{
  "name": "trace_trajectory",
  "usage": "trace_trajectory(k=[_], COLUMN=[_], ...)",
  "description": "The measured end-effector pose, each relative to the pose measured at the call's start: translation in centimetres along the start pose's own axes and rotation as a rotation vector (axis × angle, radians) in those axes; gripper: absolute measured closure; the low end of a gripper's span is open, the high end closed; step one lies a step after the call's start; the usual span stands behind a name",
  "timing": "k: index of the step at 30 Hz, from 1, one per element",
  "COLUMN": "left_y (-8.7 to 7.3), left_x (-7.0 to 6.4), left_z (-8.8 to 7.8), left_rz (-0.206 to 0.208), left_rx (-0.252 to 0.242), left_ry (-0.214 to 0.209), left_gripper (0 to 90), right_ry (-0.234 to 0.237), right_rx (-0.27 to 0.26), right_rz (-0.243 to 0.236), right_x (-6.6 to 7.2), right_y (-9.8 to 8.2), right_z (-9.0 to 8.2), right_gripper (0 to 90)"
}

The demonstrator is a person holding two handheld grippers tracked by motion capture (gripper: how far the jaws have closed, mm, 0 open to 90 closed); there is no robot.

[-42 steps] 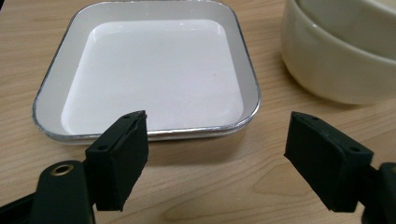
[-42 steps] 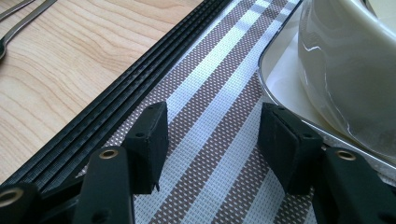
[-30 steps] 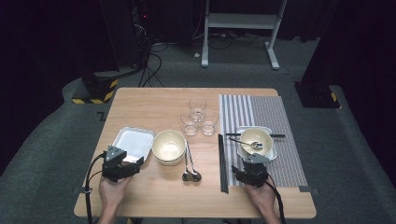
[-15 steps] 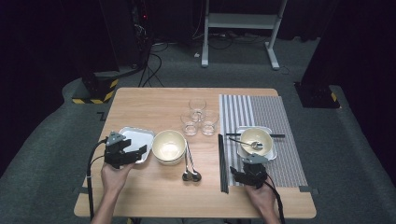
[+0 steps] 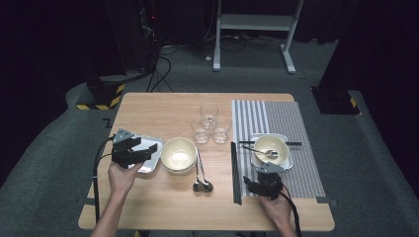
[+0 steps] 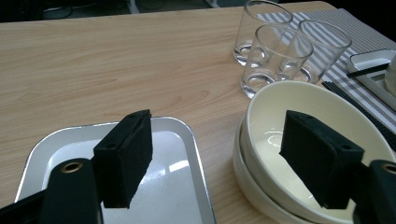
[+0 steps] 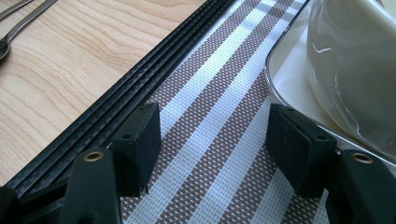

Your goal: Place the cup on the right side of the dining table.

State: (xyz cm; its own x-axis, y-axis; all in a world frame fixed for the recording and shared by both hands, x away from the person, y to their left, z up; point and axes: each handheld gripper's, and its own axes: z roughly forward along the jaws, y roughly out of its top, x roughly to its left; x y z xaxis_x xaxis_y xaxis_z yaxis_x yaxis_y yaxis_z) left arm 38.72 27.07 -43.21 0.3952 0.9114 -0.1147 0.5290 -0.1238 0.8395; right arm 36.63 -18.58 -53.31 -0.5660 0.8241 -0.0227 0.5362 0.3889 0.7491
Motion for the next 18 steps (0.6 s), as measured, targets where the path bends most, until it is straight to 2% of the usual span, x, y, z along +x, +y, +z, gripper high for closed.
trace_trajectory(k=[4,11,18], left_y=[0.6,1.3,2.0], left_x=[-0.2,-0.2,-0.1], left_z=[0.6,1.8,2.6], left_rz=[0.021,0.029,0.030], left_rx=[0.020,0.042,0.038], left_ry=[0.002,-0.017,-0.027], left_gripper=[25.7,27.2,28.1], right_ry=[0.000,0.000,0.000], right_rx=[0.000,0.000,0.000], right_rz=[0.000,0.002,0.000], right_x=[0.0,0.0,0.0], right_y=[0.0,0.0,0.0], right_z=[0.0,0.0,0.0], right_gripper=[36.0,36.0,36.0])
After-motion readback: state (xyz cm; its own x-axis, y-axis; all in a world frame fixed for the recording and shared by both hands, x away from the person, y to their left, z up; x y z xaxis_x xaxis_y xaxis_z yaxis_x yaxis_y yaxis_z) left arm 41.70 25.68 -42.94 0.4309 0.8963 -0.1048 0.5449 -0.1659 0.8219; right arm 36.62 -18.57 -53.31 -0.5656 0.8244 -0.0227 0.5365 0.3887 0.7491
